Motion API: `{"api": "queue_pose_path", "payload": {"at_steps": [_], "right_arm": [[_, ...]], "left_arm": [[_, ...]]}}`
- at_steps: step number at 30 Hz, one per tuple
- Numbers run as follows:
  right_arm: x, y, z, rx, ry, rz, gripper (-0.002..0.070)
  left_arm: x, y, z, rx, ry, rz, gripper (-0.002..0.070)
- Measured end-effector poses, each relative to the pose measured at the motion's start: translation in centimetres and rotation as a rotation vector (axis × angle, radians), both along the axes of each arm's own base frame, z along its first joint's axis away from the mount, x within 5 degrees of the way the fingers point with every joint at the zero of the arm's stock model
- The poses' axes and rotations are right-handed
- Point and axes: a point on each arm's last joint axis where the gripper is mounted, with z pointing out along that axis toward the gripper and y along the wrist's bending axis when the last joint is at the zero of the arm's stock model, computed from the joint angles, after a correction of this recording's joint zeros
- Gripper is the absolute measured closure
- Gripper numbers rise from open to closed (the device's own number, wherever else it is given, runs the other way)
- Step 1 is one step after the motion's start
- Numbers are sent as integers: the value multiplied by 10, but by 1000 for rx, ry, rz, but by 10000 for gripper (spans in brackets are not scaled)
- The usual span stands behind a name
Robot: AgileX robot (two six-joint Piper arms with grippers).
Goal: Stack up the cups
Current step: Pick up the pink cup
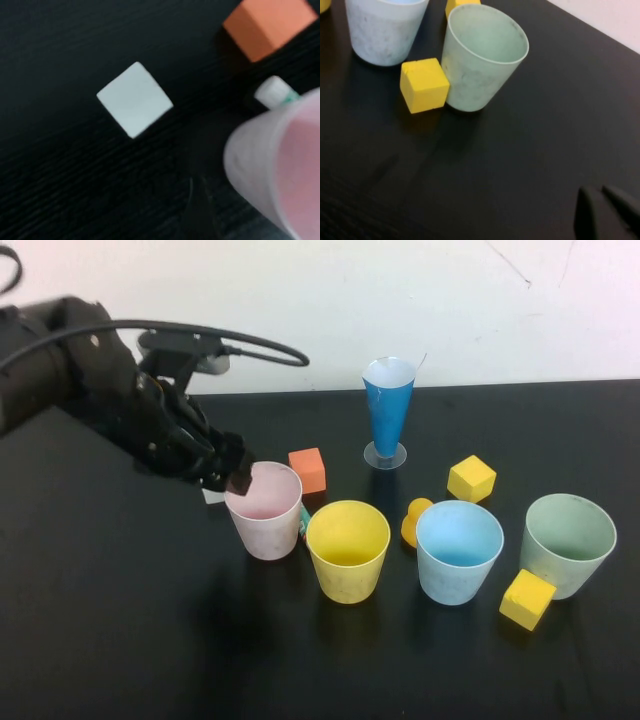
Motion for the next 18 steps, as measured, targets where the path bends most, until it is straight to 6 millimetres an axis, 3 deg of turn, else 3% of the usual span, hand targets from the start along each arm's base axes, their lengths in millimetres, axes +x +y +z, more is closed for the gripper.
{"api": "queue_pose_path", "payload": {"at_steps": [5, 8, 10, 13, 18], "right_arm": [[0, 0, 0, 1, -4, -2, 678], [1, -1, 1, 1, -18, -8, 678], [1, -1, 2, 0, -27, -12, 678], [2, -1, 3, -1, -35, -15, 678], [2, -1, 3, -1, -37, -16, 678]], "left_arm": [[12, -5, -29, -12, 66, 15, 224], [16, -7, -44, -19, 111, 20, 365], [16, -8, -49, -21, 134, 21, 520], [16, -8, -50, -23, 146, 14, 631], [14, -9, -34, -23, 144, -15, 657]]}}
